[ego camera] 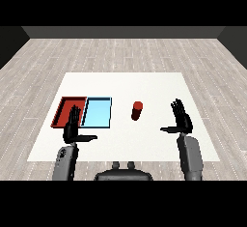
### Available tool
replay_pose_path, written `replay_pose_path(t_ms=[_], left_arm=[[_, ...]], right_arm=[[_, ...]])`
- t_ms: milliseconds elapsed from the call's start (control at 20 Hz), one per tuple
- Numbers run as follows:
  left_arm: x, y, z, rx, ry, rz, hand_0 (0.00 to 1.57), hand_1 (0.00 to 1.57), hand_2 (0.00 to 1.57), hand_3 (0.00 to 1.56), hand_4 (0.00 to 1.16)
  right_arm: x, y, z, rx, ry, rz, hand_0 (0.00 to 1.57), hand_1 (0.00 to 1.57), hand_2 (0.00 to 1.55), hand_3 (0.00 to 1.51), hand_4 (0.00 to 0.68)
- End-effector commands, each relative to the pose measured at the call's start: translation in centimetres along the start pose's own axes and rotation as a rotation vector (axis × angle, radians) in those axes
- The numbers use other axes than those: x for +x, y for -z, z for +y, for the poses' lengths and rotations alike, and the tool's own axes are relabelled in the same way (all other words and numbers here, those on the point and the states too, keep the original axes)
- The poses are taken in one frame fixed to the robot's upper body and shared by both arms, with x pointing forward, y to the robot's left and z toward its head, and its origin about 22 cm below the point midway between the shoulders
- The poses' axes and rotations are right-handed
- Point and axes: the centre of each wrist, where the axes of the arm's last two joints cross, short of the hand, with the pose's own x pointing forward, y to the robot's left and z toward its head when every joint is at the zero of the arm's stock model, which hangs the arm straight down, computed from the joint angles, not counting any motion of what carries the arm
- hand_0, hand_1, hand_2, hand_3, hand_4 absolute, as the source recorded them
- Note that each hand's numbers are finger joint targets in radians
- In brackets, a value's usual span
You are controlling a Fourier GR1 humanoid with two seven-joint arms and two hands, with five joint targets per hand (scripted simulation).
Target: Pick the red can and put it in the red box
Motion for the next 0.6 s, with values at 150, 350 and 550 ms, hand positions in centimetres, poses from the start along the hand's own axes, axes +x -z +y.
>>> replay_pose_path(t_ms=[150,350,550], left_arm=[[-0.3,0.6,-0.2,0.011,0.002,-0.010,0.00,0.00,0.00,0.00,0.00],[0.0,-0.8,2.4,0.021,0.013,-0.022,0.00,0.00,0.00,0.00,0.00],[-1.2,0.5,1.8,0.006,0.005,0.000,0.00,0.00,0.00,0.00,0.00]], right_arm=[[0.1,1.7,0.7,0.004,0.022,0.028,0.00,0.00,0.00,0.00,0.000],[-3.1,3.1,2.4,0.050,0.047,0.058,0.00,0.00,0.00,0.00,0.000],[-2.9,3.6,2.0,0.045,0.065,0.052,0.00,0.00,0.00,0.00,0.000]])
